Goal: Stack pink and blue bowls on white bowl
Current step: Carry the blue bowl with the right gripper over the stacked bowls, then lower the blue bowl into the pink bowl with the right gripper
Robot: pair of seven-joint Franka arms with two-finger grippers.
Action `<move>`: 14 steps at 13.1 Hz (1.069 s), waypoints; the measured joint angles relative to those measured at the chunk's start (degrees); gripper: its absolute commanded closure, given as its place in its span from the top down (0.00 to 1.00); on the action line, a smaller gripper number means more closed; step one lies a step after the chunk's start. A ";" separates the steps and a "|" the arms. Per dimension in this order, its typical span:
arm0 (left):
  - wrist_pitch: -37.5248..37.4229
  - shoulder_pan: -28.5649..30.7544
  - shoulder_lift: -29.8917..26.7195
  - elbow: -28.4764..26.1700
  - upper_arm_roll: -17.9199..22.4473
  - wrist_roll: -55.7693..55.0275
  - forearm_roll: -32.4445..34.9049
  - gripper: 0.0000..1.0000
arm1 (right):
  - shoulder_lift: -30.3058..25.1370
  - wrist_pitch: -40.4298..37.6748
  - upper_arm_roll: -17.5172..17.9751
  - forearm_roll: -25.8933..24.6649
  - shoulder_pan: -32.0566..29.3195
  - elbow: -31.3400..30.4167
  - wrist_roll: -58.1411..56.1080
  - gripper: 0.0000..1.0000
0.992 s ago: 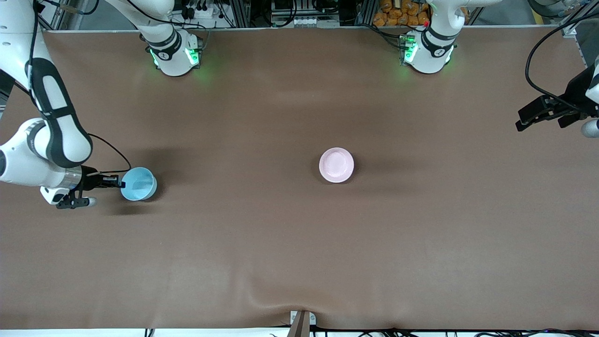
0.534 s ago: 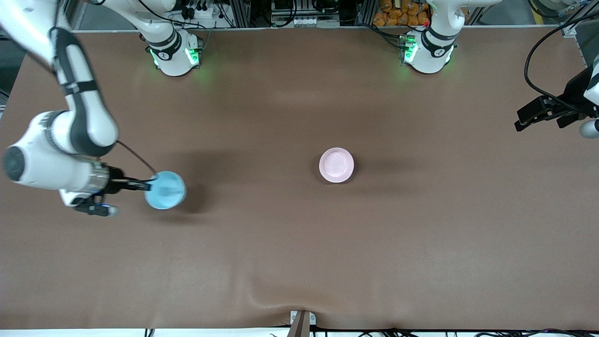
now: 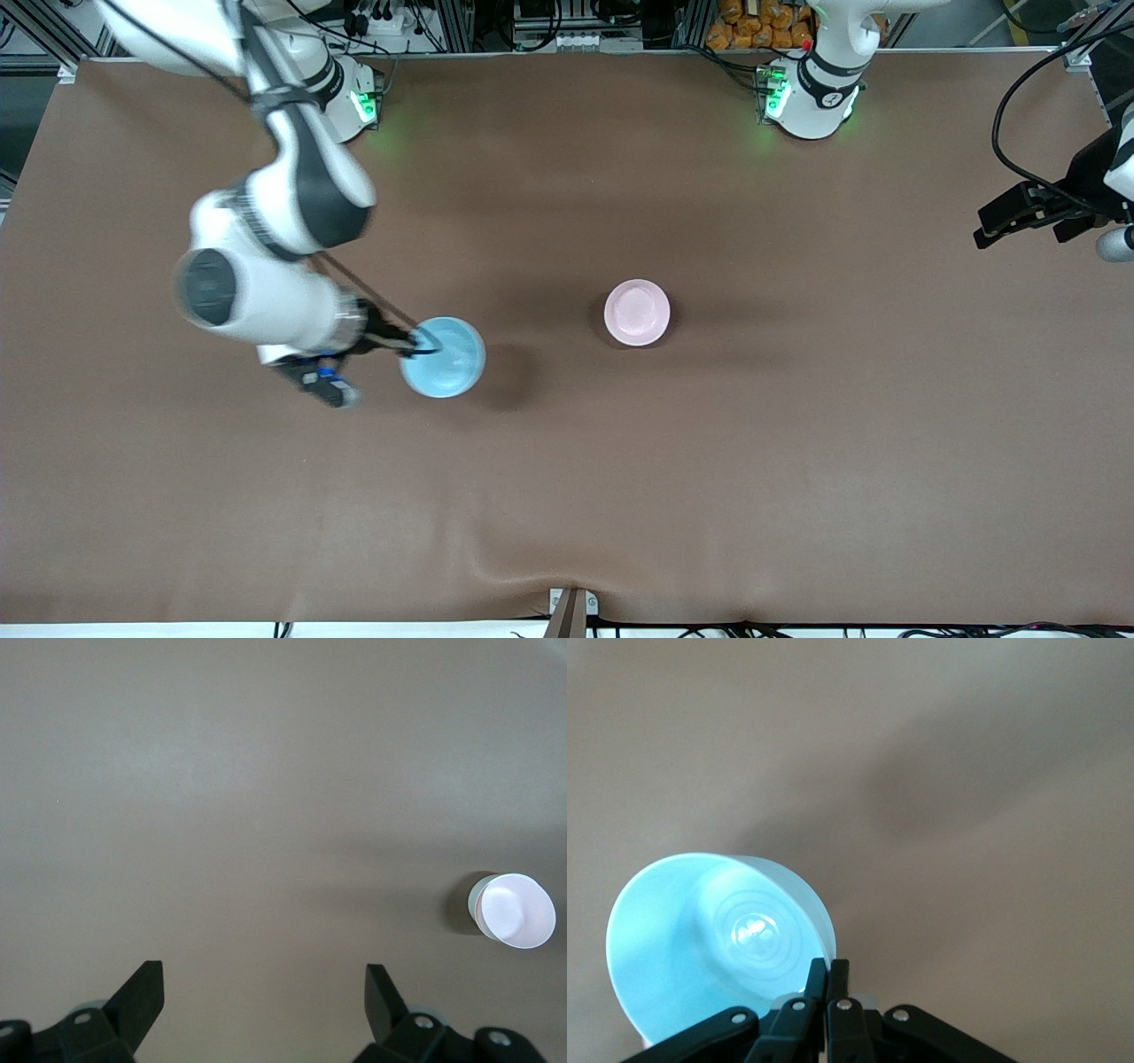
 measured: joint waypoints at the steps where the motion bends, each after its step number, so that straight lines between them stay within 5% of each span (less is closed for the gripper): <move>1: 0.00 0.00 0.00 -0.03 0.00 0.00 0.00 1.00 | 2.06 0.17 -0.02 0.02 2.96 2.07 5.84 0.00; 6: 0.00 -0.02 0.00 -0.14 -0.02 0.00 0.00 1.00 | 11.71 1.47 -0.15 0.05 14.21 12.39 28.02 0.00; 14: 0.00 -0.01 0.00 -0.24 -0.02 0.00 0.00 1.00 | 15.94 8.95 -0.27 0.04 22.84 13.13 39.71 0.00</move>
